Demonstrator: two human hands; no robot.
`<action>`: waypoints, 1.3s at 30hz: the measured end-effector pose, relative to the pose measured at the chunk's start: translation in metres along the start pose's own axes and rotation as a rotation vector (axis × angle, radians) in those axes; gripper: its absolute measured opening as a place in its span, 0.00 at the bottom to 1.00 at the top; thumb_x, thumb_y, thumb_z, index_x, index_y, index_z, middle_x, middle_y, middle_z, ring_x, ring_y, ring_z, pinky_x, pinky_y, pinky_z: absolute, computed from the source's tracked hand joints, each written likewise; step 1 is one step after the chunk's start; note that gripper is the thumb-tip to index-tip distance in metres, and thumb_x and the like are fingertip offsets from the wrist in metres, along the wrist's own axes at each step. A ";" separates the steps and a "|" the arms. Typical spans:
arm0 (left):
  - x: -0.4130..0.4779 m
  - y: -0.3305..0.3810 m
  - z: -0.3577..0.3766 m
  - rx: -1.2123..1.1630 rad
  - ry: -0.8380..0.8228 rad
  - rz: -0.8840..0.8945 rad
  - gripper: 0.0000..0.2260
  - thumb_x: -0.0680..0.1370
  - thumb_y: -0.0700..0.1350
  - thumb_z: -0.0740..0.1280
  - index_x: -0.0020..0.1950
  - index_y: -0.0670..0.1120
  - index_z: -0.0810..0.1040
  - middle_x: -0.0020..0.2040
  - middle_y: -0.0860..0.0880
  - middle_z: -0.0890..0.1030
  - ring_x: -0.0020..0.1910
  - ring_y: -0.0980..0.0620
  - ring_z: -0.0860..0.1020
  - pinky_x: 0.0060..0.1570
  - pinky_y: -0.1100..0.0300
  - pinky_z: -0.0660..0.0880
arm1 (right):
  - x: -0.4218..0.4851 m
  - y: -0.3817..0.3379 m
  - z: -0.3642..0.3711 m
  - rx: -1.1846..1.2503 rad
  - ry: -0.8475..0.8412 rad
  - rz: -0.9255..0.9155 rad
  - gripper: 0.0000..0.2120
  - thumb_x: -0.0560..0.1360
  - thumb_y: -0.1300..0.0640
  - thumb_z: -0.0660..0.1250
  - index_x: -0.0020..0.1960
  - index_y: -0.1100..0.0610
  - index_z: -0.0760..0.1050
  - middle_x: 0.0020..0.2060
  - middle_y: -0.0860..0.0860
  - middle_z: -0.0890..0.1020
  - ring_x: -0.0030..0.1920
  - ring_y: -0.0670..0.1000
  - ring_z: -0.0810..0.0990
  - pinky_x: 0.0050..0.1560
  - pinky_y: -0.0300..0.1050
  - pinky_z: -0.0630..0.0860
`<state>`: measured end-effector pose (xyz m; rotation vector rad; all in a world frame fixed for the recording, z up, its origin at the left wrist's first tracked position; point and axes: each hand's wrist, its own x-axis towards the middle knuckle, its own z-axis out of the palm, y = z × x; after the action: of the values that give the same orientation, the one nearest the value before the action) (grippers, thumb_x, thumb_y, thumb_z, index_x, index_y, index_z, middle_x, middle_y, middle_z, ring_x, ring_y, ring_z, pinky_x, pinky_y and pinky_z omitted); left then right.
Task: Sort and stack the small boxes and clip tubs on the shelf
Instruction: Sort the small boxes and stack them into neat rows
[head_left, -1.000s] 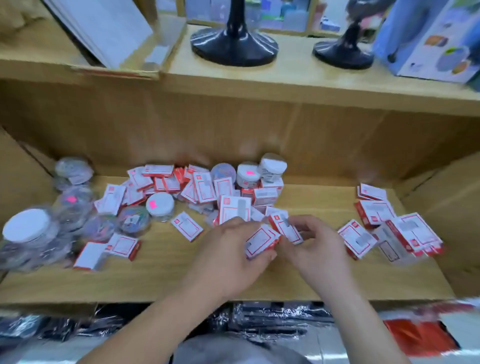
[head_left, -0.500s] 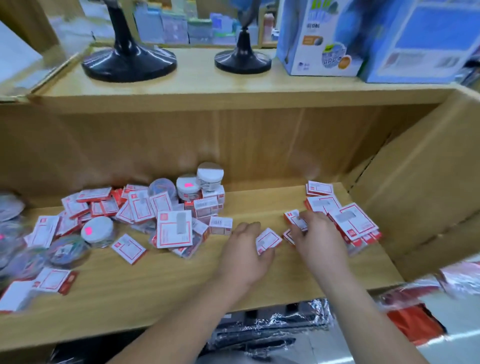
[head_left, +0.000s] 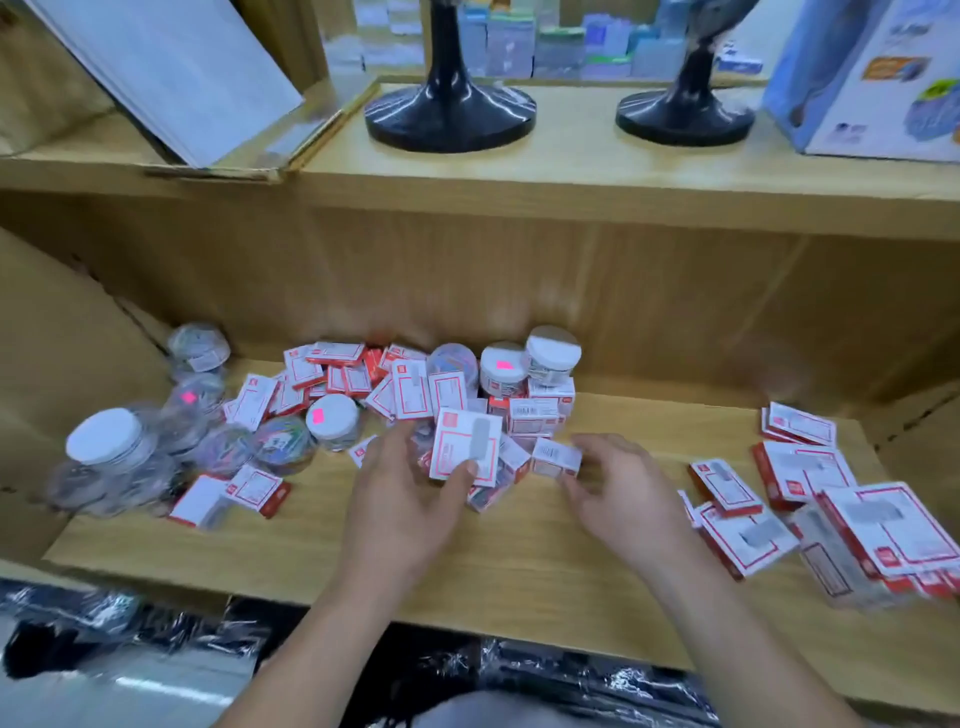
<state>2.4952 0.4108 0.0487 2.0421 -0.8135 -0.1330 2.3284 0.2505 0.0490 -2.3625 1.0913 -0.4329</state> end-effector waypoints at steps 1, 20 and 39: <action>0.004 -0.002 0.000 -0.006 -0.034 -0.049 0.23 0.70 0.56 0.75 0.63 0.56 0.75 0.47 0.59 0.77 0.44 0.53 0.79 0.44 0.57 0.76 | 0.003 0.001 0.004 -0.003 -0.024 0.013 0.18 0.74 0.52 0.71 0.63 0.51 0.78 0.57 0.48 0.81 0.60 0.53 0.78 0.57 0.50 0.77; 0.002 -0.013 -0.015 -0.392 -0.003 -0.090 0.21 0.79 0.35 0.69 0.69 0.54 0.75 0.60 0.59 0.82 0.55 0.61 0.81 0.51 0.67 0.76 | -0.026 -0.061 -0.013 0.357 0.088 -0.029 0.09 0.67 0.56 0.76 0.43 0.48 0.79 0.37 0.43 0.79 0.33 0.48 0.78 0.35 0.40 0.74; -0.024 -0.104 -0.152 -0.129 0.163 -0.164 0.21 0.78 0.44 0.69 0.70 0.57 0.74 0.62 0.58 0.80 0.58 0.59 0.80 0.59 0.52 0.77 | -0.032 -0.179 0.151 0.415 -0.179 -0.076 0.15 0.70 0.58 0.76 0.45 0.39 0.76 0.43 0.43 0.78 0.34 0.44 0.81 0.41 0.53 0.82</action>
<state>2.5871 0.5719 0.0508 1.9670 -0.5232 -0.1069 2.4904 0.4203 0.0226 -2.0334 0.7489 -0.4194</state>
